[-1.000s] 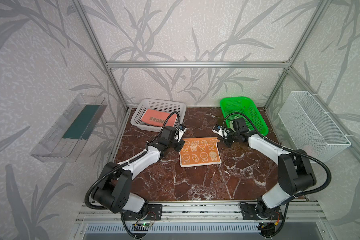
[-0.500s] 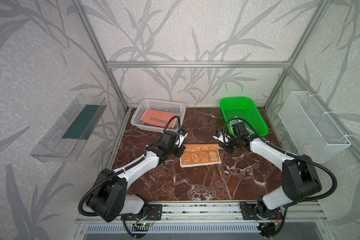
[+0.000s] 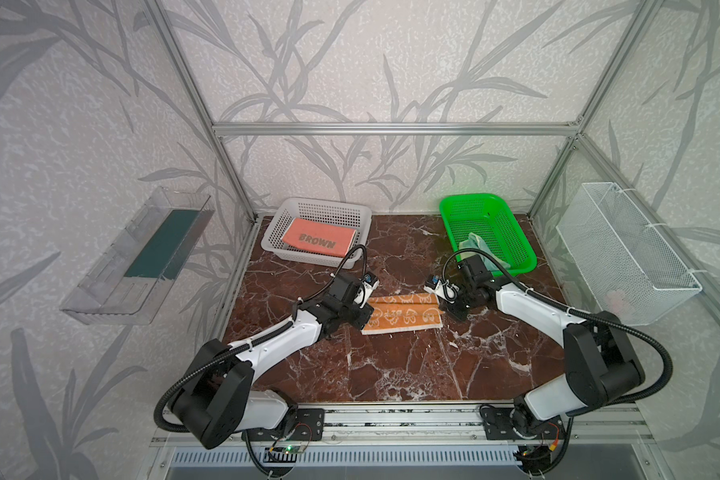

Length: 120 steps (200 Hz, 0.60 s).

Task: Fold and stack the towels
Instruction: 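Fold the far edge toward the robot over the towel with both grippers, then open both grippers and lift them off the folded orange towel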

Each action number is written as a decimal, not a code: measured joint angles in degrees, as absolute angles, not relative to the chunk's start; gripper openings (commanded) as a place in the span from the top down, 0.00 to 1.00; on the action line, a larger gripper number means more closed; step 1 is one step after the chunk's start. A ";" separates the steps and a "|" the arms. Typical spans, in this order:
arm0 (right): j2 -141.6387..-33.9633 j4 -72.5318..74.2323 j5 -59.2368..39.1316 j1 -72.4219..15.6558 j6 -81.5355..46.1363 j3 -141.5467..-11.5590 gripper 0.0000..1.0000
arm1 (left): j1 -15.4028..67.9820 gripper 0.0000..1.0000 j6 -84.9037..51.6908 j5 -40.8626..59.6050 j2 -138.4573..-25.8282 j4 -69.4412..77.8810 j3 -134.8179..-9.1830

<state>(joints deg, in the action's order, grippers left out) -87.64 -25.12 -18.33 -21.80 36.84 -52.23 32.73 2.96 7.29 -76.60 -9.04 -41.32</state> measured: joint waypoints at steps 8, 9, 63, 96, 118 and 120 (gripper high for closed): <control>-87.31 -25.56 -18.04 -22.02 36.51 -52.18 1.00 | 32.82 1.00 2.81 7.14 -76.23 -8.88 -40.99; -87.24 -25.58 -18.02 -22.04 36.36 -52.18 1.00 | 32.82 1.00 2.79 7.14 -76.20 -8.88 -40.97; -86.00 -26.44 -16.62 -22.87 34.00 -52.18 1.00 | 32.91 1.00 1.65 7.44 -74.76 -8.34 -39.66; -87.35 -27.42 -15.99 -23.73 33.56 -52.18 1.00 | 32.95 1.00 0.40 7.60 -75.70 -8.29 -39.68; -88.92 -28.01 -15.49 -24.32 33.39 -52.21 0.99 | 33.17 1.00 -0.67 7.38 -77.19 -8.88 -39.70; -89.03 -28.08 -15.44 -24.38 33.41 -52.23 0.99 | 33.21 1.00 -0.89 7.35 -77.32 -8.97 -39.72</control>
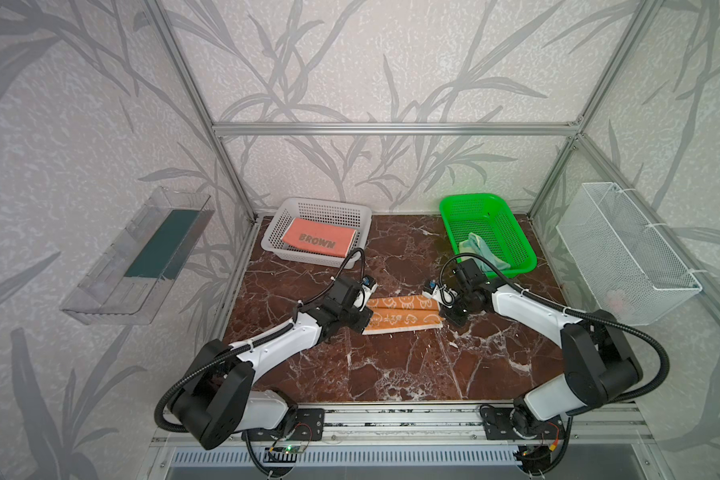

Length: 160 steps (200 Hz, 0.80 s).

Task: Fold and stack the towels
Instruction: 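Open both grippers and lift them off the folded orange towel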

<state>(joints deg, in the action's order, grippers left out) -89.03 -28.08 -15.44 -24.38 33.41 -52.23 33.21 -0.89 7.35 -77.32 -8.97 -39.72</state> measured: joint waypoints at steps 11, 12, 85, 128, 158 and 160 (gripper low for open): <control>-89.65 -28.49 -15.25 -24.67 33.41 -52.23 0.98 | 33.36 1.00 -1.45 7.29 -77.95 -9.50 -39.88; -89.71 -28.53 -15.20 -24.71 33.39 -52.23 0.98 | 33.36 1.00 -1.52 7.29 -78.00 -9.54 -39.90; -90.30 -31.31 -14.00 -25.74 32.69 -52.29 0.64 | 36.42 0.72 -4.25 6.74 -79.22 -13.32 -40.66; -86.74 -32.08 -14.44 -25.93 30.59 -52.29 0.50 | 37.08 0.65 -5.23 6.79 -73.80 -14.39 -39.99; -82.35 -31.40 -14.39 -25.93 26.61 -52.29 0.01 | 37.08 0.63 -6.26 6.68 -68.36 -13.17 -37.23; -82.08 -31.24 -14.39 -25.93 26.59 -52.29 0.01 | 37.06 0.62 -6.33 6.66 -68.07 -12.86 -36.97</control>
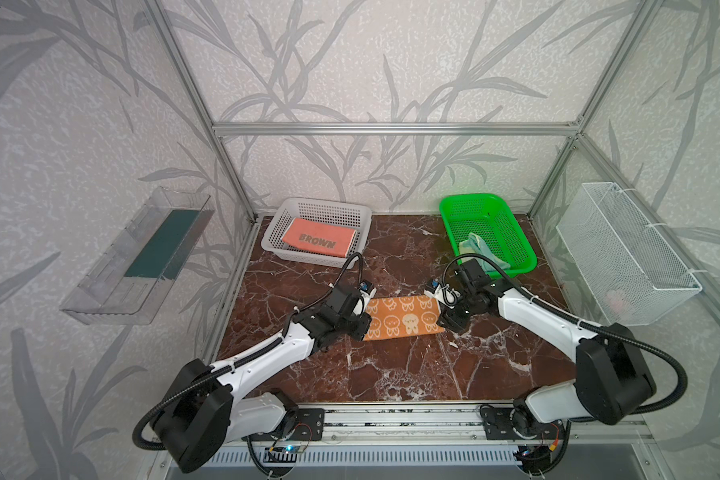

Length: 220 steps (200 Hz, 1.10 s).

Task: Fold and stack the towels
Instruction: 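Open both grippers and lift them off the folded orange towel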

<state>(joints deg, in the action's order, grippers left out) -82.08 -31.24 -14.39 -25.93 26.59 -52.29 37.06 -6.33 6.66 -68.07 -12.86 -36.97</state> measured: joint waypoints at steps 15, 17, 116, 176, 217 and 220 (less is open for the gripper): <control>-80.44 -29.80 -14.52 -25.93 24.16 -52.29 0.01 | 37.08 0.51 -7.46 6.31 -66.39 -10.72 -34.74; -80.27 -29.58 -14.57 -25.93 23.66 -52.29 0.01 | 37.08 0.50 -7.64 6.24 -66.24 -10.44 -34.46; -77.56 -16.73 -0.64 -25.91 -2.04 -49.71 0.01 | 33.89 0.01 -23.62 -7.16 -65.56 -6.66 -30.79; -78.78 -16.51 -3.20 -25.96 -9.67 -49.84 0.12 | 29.78 0.07 -27.83 1.13 -70.00 -2.66 -29.45; -81.65 -15.94 -7.64 -29.67 -14.94 -49.93 0.22 | 29.85 0.10 -28.97 5.15 -71.42 -1.21 -29.54; -81.89 -15.84 -7.99 -30.11 -15.22 -49.98 0.23 | 29.85 0.10 -29.08 5.41 -71.57 -1.23 -29.54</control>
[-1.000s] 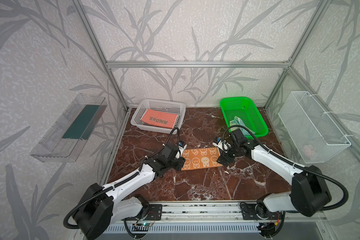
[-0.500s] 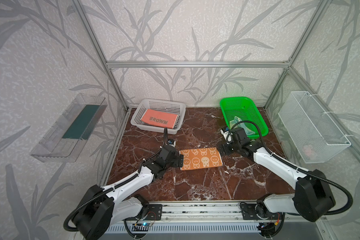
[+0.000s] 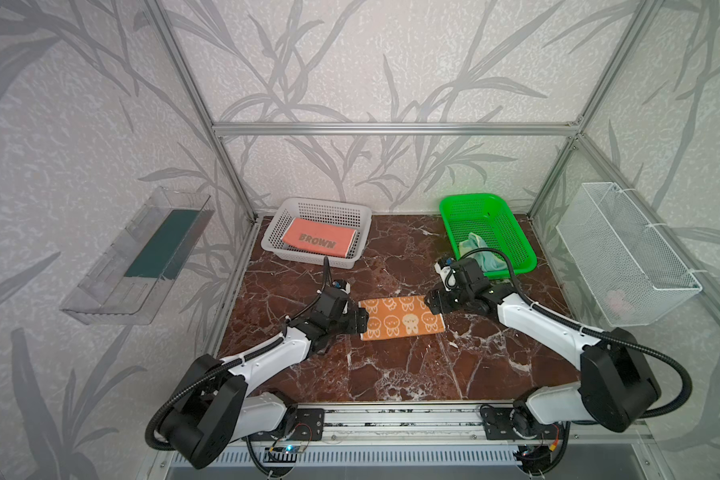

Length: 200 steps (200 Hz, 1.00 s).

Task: Fold and stack the towels
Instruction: 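Grasp the ends of the folded orange towel with both grippers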

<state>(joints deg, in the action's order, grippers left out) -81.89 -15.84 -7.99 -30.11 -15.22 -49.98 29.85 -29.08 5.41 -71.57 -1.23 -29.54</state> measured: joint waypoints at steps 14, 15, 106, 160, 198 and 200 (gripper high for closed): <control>-83.18 -15.20 -9.30 -31.51 -16.84 -50.43 0.28 | 29.85 0.12 -29.61 6.74 -72.66 -1.26 -29.71; -83.33 -15.11 -9.50 -31.62 -17.08 -50.52 0.29 | 29.85 0.12 -29.61 6.85 -72.77 -1.30 -29.76; -95.85 -12.49 -15.44 -33.28 -24.43 -53.32 0.70 | 30.70 0.17 -33.12 13.65 -83.99 -1.26 -35.48; -100.27 -12.67 -15.38 -33.28 -25.89 -54.06 0.83 | 30.70 0.10 -33.19 13.85 -84.95 0.69 -35.66; -100.82 -12.62 -15.55 -33.32 -26.37 -54.57 0.83 | 31.92 0.12 -33.56 14.87 -88.73 4.89 -37.58; -100.86 -12.64 -15.55 -33.32 -26.37 -54.59 0.83 | 32.05 0.13 -33.65 14.87 -88.92 5.17 -37.65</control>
